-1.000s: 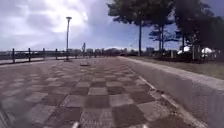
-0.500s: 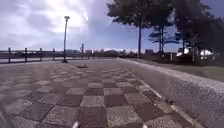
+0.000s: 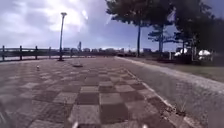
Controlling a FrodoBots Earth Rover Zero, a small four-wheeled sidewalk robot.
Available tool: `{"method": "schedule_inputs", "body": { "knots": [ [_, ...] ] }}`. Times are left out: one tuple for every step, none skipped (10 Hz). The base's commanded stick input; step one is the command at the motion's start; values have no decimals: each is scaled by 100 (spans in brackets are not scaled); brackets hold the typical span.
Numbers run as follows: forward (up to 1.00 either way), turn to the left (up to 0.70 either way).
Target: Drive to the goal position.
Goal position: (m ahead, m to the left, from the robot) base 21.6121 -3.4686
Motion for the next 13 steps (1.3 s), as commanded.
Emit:
{"method": "schedule_inputs", "body": {
  "knots": [
    [70,0],
    [70,0],
    [70,0],
    [70,0],
    [70,0],
    [70,0],
    [70,0],
    [70,0],
    [70,0],
    [70,0],
    [70,0],
    [70,0],
    [70,0]
  ]
}}
